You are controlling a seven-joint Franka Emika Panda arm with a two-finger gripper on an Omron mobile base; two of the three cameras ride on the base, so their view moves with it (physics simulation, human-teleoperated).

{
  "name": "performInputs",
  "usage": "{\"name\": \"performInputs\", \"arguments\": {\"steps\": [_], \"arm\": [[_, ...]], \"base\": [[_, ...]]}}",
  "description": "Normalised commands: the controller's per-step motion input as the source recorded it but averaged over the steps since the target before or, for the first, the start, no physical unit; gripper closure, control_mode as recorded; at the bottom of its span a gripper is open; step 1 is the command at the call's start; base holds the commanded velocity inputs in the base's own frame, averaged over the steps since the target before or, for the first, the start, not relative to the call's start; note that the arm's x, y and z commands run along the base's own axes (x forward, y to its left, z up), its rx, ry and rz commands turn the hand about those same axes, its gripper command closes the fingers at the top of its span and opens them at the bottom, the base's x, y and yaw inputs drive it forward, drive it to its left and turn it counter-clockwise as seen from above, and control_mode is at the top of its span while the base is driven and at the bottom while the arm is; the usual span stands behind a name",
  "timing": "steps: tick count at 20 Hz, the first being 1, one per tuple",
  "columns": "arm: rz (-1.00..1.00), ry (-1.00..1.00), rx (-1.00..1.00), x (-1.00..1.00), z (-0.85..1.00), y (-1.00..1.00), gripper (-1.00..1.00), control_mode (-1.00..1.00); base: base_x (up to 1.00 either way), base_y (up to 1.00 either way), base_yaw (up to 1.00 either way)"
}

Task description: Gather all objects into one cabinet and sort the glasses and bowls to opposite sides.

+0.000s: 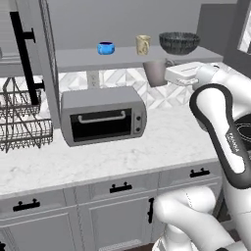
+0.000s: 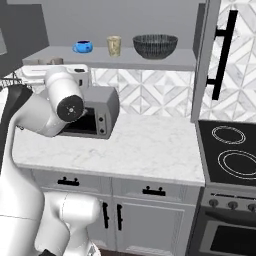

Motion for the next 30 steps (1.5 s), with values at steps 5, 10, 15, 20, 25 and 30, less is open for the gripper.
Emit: {"name": "performInputs", "arguments": {"steps": [5,10,15,20,25,30], "arm": [[0.00,0.00,0.00,0.00,0.00,0.00,1.00,1.00],[0.00,0.00,0.00,0.00,0.00,0.00,1.00,1.00],[0.00,0.00,0.00,0.00,0.00,0.00,1.00,1.00],[0.00,0.00,0.00,0.00,0.00,0.00,1.00,1.00],[0.00,0.00,0.00,0.00,0.00,0.00,1.00,1.00],[0.00,0.00,0.00,0.00,0.00,0.00,1.00,1.00]], "base": [[0.51,0.10,-0.15],[0.28,0.19,0.00],[0.50,0.21,0.00],[0.15,0.25,0.00],[0.27,0.33,0.03],[0.03,0.04,0.00]]}}
